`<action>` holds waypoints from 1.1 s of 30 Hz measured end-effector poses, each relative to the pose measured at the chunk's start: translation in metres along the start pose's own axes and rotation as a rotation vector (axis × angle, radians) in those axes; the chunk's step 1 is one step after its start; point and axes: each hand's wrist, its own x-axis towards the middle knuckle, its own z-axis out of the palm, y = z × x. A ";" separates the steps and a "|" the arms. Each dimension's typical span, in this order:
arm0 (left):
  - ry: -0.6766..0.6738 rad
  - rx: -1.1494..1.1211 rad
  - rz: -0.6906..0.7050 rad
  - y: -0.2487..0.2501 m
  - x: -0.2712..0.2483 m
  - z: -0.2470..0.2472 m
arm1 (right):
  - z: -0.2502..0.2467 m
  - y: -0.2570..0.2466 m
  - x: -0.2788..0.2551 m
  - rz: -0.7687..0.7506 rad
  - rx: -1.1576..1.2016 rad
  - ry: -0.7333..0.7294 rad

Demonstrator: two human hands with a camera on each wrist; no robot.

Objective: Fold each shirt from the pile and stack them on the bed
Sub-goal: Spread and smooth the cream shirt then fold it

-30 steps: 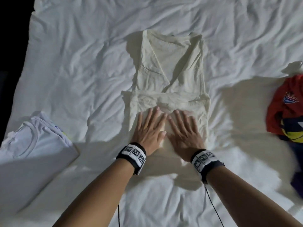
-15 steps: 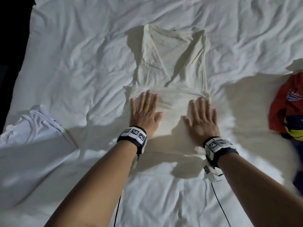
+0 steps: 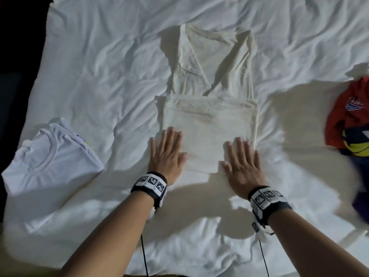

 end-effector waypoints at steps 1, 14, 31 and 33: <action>0.006 -0.020 -0.051 -0.005 -0.003 -0.002 | -0.003 0.003 -0.002 0.049 0.012 0.005; 0.086 0.035 0.211 0.016 -0.035 0.004 | 0.011 -0.008 -0.010 -0.197 -0.095 0.152; -0.195 0.158 0.264 0.025 -0.164 -0.001 | 0.053 -0.036 -0.145 -0.289 -0.153 0.277; -0.242 0.167 0.292 0.027 -0.188 0.001 | 0.058 -0.041 -0.168 -0.302 -0.165 0.272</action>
